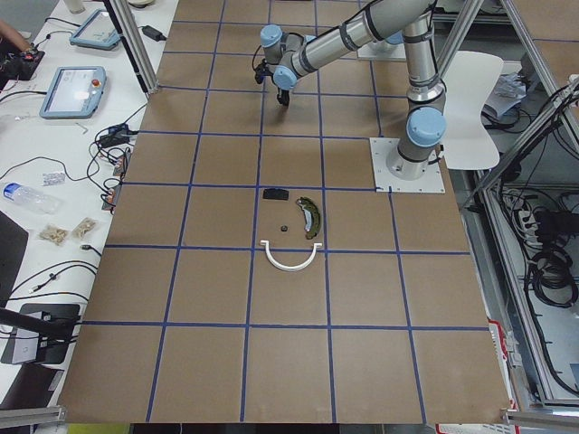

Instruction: Place bearing gear from tray to pile

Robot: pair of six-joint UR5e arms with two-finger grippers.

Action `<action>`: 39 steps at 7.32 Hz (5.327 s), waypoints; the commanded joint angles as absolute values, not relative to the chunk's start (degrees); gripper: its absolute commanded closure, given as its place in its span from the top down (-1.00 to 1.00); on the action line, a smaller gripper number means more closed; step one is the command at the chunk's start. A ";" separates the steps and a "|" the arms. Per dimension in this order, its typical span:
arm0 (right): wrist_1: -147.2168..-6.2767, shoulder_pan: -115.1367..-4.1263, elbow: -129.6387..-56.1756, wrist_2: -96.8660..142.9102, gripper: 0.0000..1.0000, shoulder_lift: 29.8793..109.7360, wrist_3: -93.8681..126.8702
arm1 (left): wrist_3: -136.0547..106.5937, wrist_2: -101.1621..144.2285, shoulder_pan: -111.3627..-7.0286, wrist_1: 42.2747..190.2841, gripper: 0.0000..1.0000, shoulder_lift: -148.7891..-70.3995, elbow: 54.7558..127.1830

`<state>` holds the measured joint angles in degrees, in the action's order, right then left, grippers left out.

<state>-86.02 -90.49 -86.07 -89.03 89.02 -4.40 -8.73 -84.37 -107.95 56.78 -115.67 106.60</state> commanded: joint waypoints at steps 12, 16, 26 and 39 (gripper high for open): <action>-86.13 -90.35 -86.13 -89.12 1.00 89.03 -4.48 | 37.86 -102.83 -59.52 75.03 -1.00 -114.52 95.94; -86.13 -90.35 -86.13 -89.12 1.00 89.03 -4.48 | 40.33 -105.71 -56.69 57.14 -1.00 -114.79 108.54; -86.04 -90.35 -86.40 -89.12 1.00 89.03 -4.48 | 40.96 -107.49 -56.33 58.36 0.85 -111.81 108.81; -85.96 -90.35 -86.40 -89.21 1.00 89.03 -4.48 | 1.62 -91.84 -92.07 92.91 1.00 -91.84 91.57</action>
